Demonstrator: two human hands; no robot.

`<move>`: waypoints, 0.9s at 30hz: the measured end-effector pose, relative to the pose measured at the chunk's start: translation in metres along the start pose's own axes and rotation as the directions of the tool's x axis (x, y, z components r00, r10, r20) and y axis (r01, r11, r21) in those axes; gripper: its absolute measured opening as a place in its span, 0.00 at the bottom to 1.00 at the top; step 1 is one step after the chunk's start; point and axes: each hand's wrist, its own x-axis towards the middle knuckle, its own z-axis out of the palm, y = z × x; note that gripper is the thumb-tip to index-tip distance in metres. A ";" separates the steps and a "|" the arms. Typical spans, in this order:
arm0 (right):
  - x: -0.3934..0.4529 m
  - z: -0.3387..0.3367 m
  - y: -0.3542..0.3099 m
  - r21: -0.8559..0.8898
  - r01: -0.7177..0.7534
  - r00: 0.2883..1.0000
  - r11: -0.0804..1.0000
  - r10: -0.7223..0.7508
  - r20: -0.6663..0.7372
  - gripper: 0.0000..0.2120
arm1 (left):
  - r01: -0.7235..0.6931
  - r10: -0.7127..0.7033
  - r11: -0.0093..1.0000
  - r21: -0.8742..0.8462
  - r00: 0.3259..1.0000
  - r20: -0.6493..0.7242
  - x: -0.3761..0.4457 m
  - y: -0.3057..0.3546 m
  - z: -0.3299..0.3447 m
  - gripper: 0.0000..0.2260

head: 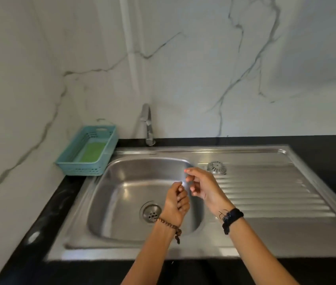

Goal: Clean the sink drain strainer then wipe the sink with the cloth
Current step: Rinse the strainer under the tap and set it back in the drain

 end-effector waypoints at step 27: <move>0.187 -0.111 0.064 -0.712 -0.155 0.931 0.685 -0.140 -0.337 0.21 | -0.002 0.067 0.961 0.275 0.972 -0.226 0.212 -0.027 0.046 0.08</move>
